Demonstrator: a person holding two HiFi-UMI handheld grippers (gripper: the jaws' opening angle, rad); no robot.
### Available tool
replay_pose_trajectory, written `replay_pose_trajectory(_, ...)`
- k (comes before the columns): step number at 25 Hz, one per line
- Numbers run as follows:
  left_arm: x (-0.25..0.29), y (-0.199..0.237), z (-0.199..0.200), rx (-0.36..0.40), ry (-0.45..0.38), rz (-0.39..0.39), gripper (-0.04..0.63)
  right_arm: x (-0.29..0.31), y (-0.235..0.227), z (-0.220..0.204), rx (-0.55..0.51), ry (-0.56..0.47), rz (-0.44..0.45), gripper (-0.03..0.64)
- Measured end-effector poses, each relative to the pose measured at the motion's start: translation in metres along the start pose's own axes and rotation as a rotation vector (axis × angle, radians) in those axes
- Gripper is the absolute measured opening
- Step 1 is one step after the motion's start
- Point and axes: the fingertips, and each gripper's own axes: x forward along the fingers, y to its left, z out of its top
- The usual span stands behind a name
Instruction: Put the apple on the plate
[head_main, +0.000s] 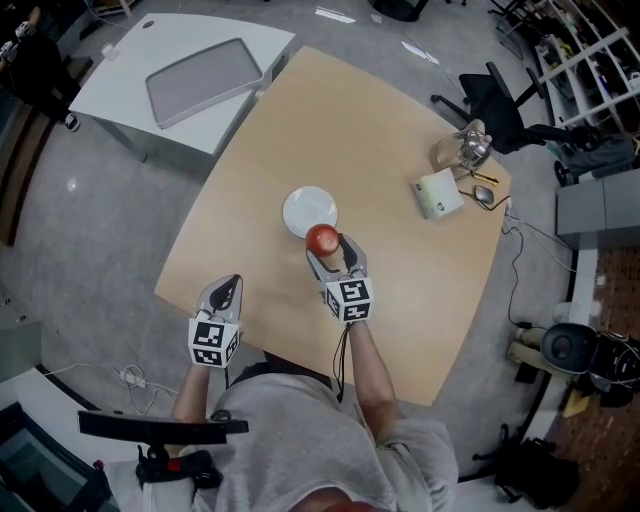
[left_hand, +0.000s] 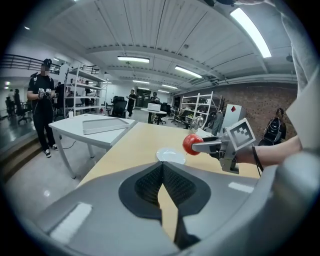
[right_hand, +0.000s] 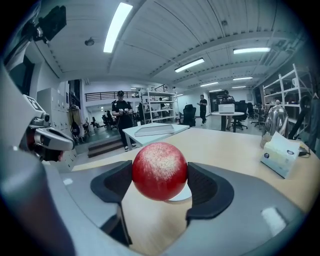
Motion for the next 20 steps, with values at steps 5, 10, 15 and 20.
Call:
replay_pose_trajectory(5, 0.007, 0.005, -0.001, -0.014, 0.005, 0.013, 0.02, 0.021, -0.006, -0.007, -0.001, 0.033, 0.008, 0.351)
replay_pose_trajectory(10, 0.015, 0.006, -0.003, -0.022, 0.019, 0.023, 0.02, 0.037, -0.014, -0.015, 0.005, 0.056, 0.012, 0.351)
replay_pose_trajectory(15, 0.022, 0.007, -0.009, -0.032, 0.04, 0.024, 0.02, 0.055, -0.022, -0.022, 0.007, 0.076, 0.012, 0.351)
replay_pose_trajectory(20, 0.029, 0.011, -0.011, -0.044, 0.051, 0.028, 0.02, 0.074, -0.027, -0.03, 0.0, 0.097, 0.016, 0.351)
